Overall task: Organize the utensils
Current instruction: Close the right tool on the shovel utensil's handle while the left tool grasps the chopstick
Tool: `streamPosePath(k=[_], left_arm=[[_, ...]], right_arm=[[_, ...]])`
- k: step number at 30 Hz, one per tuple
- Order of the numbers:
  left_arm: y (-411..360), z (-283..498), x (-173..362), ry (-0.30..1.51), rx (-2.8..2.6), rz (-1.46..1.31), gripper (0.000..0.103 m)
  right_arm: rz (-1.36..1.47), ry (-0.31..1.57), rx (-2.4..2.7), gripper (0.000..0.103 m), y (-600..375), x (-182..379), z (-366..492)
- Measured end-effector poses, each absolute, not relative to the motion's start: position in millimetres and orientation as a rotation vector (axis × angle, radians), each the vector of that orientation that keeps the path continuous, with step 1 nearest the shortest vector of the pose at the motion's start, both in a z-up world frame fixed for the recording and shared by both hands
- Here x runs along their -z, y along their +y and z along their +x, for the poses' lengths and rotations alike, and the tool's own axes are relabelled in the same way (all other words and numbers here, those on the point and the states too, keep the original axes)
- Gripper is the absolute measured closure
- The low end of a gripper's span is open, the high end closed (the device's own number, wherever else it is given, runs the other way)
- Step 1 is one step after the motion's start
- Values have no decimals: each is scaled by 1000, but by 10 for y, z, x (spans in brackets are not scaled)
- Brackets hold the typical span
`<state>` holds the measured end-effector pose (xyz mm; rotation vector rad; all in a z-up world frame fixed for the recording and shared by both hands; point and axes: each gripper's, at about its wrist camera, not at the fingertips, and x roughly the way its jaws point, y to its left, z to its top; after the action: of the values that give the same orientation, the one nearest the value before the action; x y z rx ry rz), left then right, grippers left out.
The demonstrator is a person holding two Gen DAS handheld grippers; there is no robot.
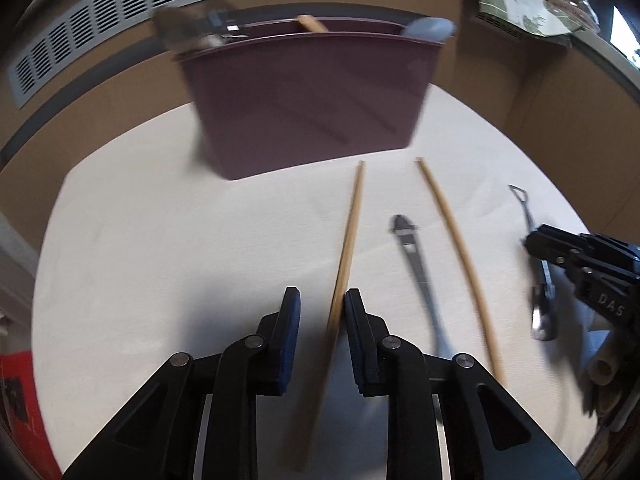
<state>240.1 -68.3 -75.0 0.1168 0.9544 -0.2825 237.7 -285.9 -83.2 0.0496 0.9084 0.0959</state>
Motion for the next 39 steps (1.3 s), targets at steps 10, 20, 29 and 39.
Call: streamPosePath(k=[10,20,29,39], left_arm=[[-274,2307,753,997,315,39,79],[-473,2327,738,987,354,25,76],[-454,2362,771,976,349,-54,75],[-424,2310,780,969,342,-84,75]], right_arm=[[-58,936,-48,69,-2595,837,2695],[-79,900,-241,71,-2612,732,2264],[14,948,-223,69,-2598,742,1764],[-98,925,-43,64,-2253,862,1859]])
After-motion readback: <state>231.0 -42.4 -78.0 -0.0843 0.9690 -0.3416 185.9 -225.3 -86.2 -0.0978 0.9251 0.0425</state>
